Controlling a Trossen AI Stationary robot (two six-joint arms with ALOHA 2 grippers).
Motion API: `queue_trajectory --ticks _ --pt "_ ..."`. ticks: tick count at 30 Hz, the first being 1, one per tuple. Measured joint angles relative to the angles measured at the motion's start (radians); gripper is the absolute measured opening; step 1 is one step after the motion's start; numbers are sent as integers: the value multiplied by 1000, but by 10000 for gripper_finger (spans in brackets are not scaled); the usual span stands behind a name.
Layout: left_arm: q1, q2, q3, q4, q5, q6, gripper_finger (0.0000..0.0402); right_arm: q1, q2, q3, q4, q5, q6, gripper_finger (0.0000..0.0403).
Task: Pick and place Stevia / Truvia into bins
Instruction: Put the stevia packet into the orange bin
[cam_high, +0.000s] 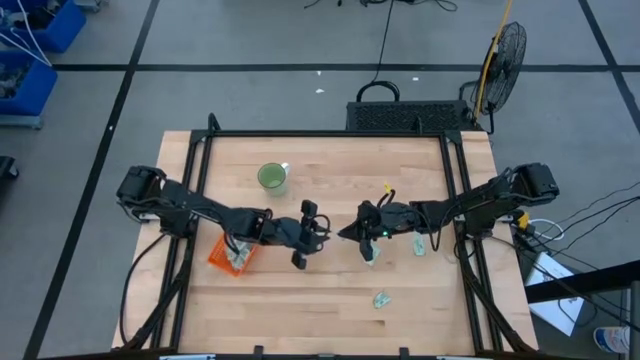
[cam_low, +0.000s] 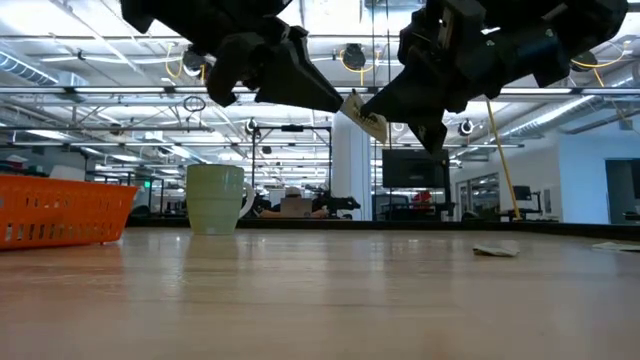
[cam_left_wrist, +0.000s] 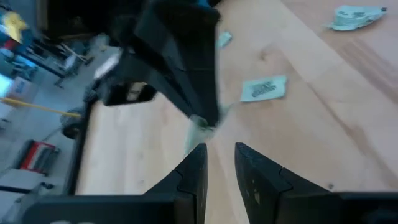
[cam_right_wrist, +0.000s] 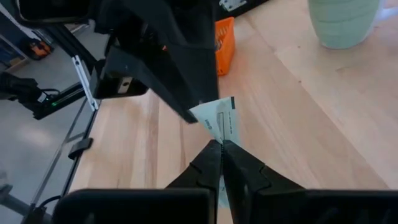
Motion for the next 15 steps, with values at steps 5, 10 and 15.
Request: queue_trajectory --ticks 5,10,15 --pt "22 0 0 37 26 52 88 0 0 0 5 0 0 9" --pt "40 0 0 48 102 58 88 0 0 0 20 -5 1 9" --pt "43 0 0 55 51 97 88 0 0 0 40 -77 31 9"
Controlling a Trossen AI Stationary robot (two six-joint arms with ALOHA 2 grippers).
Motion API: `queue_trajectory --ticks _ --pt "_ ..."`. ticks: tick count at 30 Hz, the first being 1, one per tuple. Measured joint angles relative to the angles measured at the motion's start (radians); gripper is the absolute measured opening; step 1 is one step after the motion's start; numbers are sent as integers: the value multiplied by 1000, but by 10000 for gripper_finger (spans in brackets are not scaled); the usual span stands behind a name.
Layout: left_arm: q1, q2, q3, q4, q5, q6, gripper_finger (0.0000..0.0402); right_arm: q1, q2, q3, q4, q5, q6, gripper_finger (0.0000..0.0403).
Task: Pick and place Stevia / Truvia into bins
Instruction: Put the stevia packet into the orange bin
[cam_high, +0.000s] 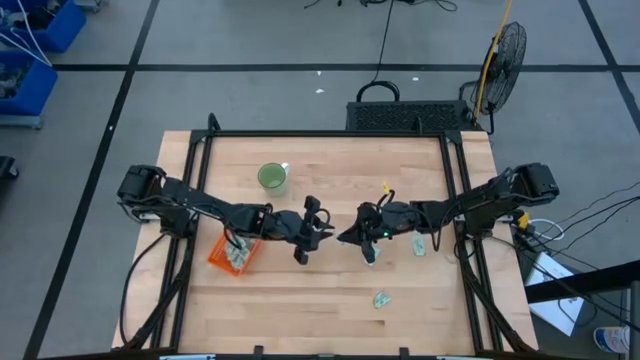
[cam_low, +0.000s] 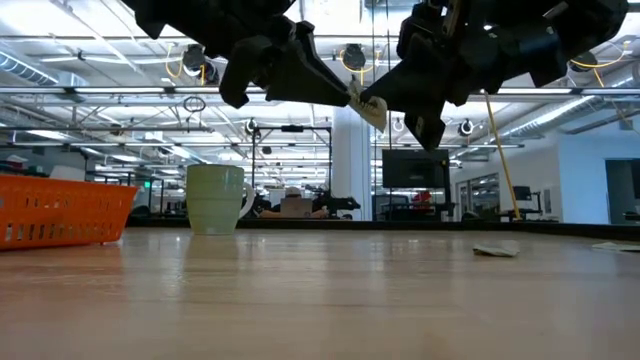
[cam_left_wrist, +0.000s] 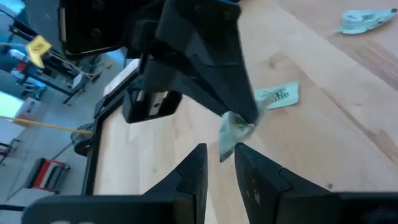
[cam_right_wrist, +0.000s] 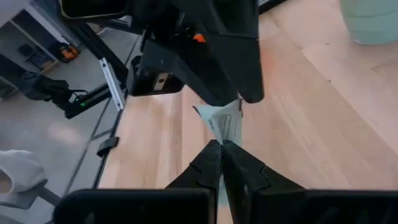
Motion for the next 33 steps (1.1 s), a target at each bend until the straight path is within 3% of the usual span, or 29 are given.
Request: queue_trajectory --ticks 2,7,27,33 --pt "0 0 0 8 12 6 88 1 0 0 2 0 0 9" --pt "0 0 0 -15 176 5 88 0 0 0 -2 -1 -13 9" --pt "9 0 0 -2 122 -32 86 0 0 1 29 -1 -47 9" --pt "9 0 0 -2 115 -31 29 0 0 1 28 -1 -61 9"
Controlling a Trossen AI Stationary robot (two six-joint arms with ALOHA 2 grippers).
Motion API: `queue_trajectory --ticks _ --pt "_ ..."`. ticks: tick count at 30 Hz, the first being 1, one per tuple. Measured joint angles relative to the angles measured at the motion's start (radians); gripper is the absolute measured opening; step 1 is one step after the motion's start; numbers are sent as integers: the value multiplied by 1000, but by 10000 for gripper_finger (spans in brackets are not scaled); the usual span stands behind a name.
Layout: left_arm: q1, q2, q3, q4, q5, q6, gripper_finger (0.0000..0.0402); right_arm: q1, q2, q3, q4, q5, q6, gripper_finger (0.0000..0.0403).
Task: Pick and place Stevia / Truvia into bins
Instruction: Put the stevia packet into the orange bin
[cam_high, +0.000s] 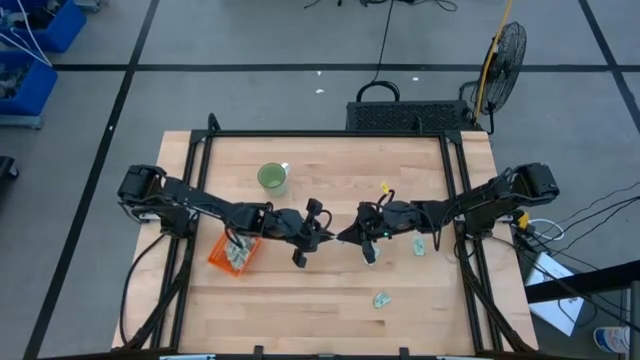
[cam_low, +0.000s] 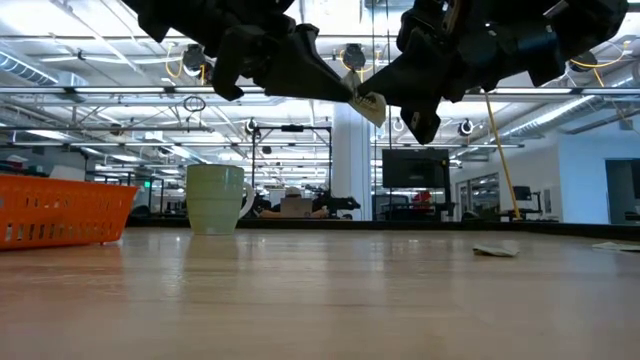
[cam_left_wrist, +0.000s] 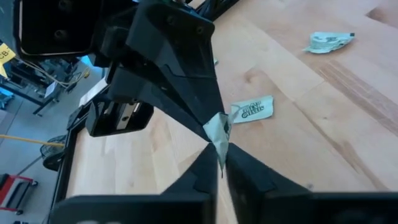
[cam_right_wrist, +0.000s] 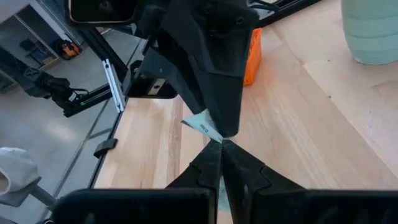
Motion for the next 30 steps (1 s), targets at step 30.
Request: queue_trajectory --ticks 30 --pt "-53 -50 1 -178 -166 -9 5 0 0 0 -9 7 -88 132"
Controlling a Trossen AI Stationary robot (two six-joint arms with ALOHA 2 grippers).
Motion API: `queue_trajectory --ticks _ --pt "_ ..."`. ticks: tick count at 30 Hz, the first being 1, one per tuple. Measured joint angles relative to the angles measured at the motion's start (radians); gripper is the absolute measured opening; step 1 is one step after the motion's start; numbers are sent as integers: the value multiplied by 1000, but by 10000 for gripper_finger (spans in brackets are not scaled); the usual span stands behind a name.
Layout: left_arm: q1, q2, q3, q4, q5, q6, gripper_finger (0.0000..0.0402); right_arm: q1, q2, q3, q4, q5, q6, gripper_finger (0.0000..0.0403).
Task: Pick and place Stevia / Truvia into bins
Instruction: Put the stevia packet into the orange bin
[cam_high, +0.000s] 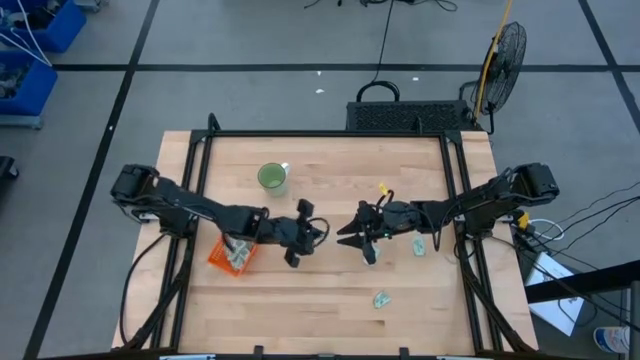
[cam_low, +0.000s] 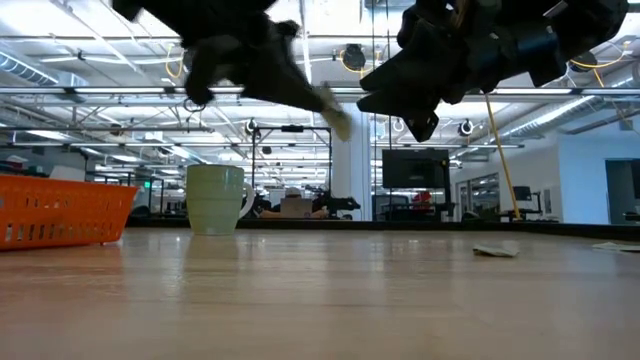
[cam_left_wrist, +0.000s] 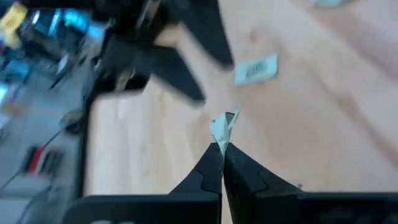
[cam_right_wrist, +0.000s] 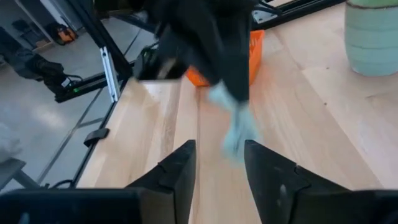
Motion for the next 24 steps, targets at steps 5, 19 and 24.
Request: queue_trajectory --ticks 5,19,24 --pt "-74 -113 0 -464 -170 -363 5 0 0 0 -33 0 -1 129" --pt "-297 -159 -2 -1354 -18 -1681 5 0 0 0 -76 0 -69 126" --pt "-333 -158 -1 -1341 -12 -1744 20 0 0 0 -75 0 -69 126"
